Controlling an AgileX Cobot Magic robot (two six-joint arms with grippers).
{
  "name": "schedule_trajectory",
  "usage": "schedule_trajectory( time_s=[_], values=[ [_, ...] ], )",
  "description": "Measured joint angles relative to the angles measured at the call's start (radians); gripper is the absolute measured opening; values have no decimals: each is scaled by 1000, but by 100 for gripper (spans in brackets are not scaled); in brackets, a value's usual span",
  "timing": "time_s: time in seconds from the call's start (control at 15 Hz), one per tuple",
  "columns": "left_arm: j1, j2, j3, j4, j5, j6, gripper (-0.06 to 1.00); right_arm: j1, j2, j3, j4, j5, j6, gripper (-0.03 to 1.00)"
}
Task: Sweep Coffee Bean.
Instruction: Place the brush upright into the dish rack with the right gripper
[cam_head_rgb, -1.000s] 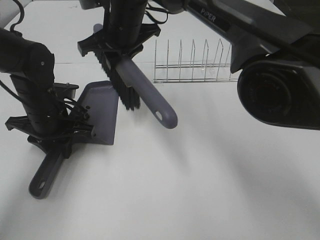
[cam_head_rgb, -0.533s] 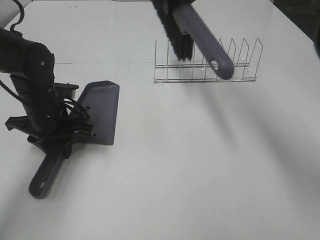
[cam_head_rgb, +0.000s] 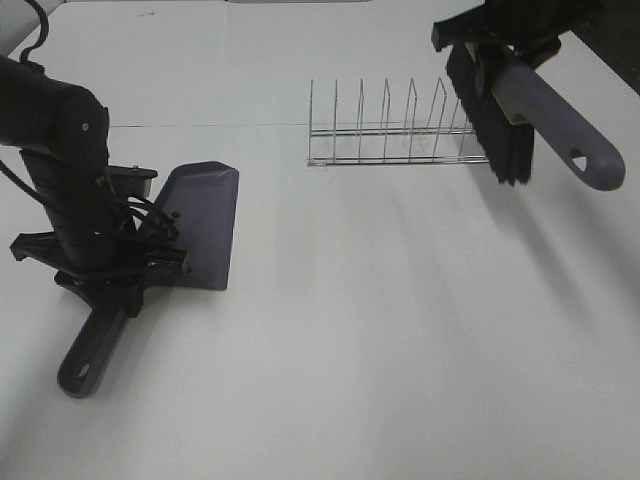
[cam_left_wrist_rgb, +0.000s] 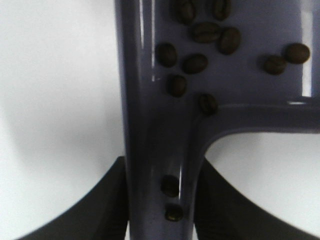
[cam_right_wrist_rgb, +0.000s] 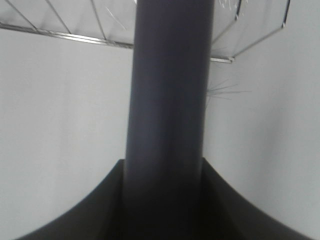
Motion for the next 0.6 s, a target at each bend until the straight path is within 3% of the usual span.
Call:
schedule_trajectory(
  time_s=[0.6],
  values=[
    [0, 0, 0, 0, 0, 0, 32, -19, -2, 252, -60, -1, 9, 26]
  ],
)
